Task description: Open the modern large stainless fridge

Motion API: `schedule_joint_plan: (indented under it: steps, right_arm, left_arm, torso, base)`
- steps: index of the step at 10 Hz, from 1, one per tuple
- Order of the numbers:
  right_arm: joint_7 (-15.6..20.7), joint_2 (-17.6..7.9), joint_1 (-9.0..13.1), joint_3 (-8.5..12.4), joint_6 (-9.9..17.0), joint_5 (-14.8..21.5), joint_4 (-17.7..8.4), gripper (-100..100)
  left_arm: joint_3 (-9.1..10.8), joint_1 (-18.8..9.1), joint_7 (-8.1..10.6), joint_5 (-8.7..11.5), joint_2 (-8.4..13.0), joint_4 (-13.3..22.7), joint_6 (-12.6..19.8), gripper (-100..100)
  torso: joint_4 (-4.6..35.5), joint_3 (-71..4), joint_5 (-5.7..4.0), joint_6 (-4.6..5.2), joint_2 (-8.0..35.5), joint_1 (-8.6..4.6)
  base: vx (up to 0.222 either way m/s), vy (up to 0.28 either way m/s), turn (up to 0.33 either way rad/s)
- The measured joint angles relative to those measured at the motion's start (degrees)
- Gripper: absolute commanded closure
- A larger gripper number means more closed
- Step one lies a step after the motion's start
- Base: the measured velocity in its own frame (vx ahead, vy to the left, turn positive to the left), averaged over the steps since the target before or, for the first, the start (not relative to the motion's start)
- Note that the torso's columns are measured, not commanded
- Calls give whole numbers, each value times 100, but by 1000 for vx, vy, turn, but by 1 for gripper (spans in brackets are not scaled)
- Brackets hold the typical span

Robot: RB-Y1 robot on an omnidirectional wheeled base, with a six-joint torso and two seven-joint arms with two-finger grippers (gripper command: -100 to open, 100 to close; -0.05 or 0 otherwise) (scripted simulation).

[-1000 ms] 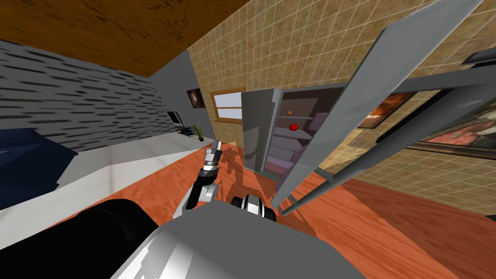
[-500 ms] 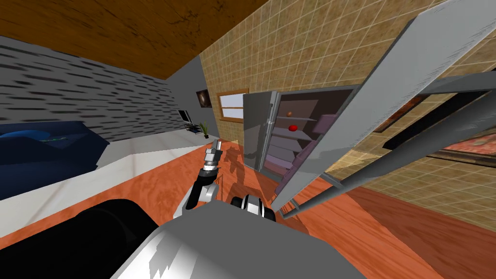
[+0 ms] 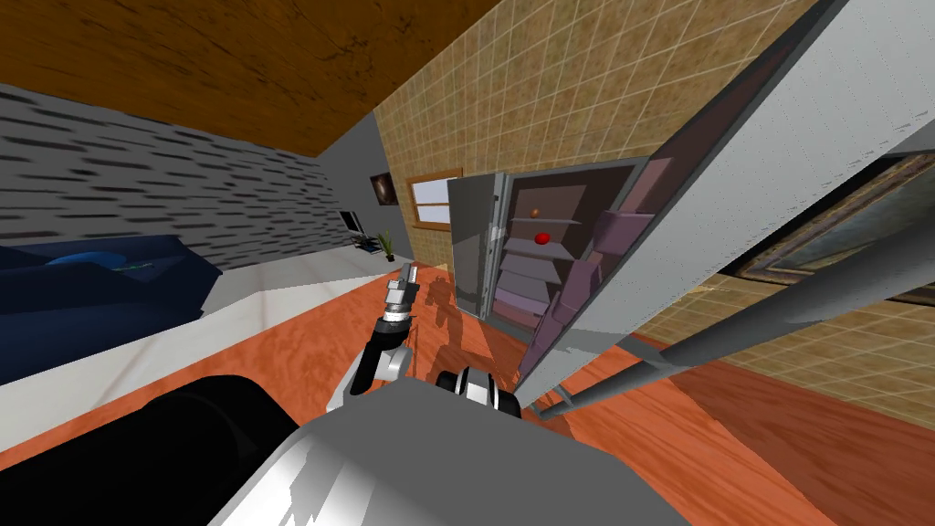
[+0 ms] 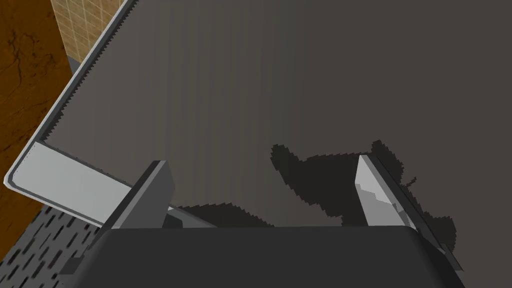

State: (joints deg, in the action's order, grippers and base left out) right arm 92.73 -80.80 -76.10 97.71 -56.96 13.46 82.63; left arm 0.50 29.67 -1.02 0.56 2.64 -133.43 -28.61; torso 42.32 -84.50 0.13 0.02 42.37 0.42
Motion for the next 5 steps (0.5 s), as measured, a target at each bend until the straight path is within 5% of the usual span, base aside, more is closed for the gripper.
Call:
schedule_joint_plan:
  steps: [3,5]
  right_arm:
    - [-387,88,561,-557,-53,503,-158,-100]
    - [-470,105,902,-590,-53,707,-127,-100]
  left_arm:
    - [-2,1,0,0,-1,-1,-1,0]
    - [-1,1,0,0,-1,-1,0,0]
  torso:
    - [-13,-23,-2,-5,-31,-16]
    - [-3,-6,-17,-1,-6,-53]
  base:
    - [15,24,15]
    - [4,6,-1]
